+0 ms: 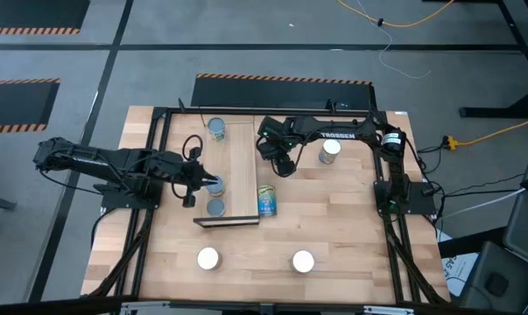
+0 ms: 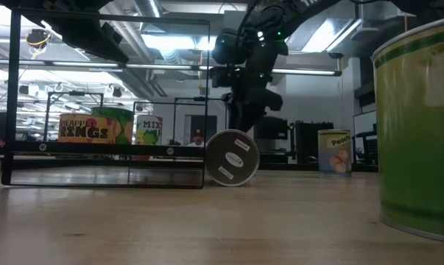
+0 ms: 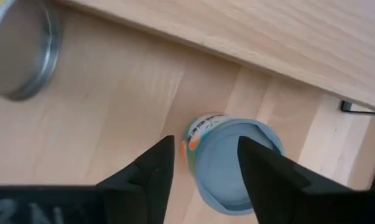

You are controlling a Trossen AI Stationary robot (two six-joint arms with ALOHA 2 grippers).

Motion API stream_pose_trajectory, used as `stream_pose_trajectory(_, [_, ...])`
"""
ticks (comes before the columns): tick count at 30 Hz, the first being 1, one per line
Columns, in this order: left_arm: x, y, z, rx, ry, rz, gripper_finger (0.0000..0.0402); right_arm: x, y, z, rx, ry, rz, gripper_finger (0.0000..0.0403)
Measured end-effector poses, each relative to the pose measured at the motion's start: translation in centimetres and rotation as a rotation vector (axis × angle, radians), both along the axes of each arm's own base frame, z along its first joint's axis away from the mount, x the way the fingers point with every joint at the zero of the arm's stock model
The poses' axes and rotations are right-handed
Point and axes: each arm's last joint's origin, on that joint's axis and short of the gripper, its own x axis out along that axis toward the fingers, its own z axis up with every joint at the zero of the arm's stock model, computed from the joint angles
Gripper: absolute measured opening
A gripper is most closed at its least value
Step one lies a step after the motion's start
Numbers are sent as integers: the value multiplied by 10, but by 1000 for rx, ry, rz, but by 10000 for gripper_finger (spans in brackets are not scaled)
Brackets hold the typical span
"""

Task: Pick and place cans onto a shelf
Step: Put the small canned oranges on the shelf

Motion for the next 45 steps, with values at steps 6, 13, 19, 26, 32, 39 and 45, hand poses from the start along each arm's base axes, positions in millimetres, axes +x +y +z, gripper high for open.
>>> stream_pose_trajectory(6, [0, 0, 0, 0, 0, 0, 39, 1, 0, 0, 16, -14, -48, 181])
stream_pose_trajectory(13, [0, 0, 0, 0, 0, 0, 39, 6, -1, -19, 29, 25, -54, 181])
stream_pose_trajectory(19, [0, 0, 0, 0, -1, 0, 39, 8, -2, -27, 42, 34, -90, 158])
stream_pose_trajectory(26, [0, 0, 0, 0, -1, 0, 39, 10, -3, -26, 39, 13, -94, 55])
stream_pose_trajectory(32, [0, 0, 0, 0, 0, 0, 39, 10, -3, -26, 41, 13, -92, 13])
stream_pose_trajectory(39, [0, 0, 0, 0, 0, 0, 39, 8, -4, -13, 0, 71, -106, 6])
stream_pose_trajectory(45, [0, 0, 0, 0, -1, 0, 39, 12, -5, 23, -5, 74, -104, 6])
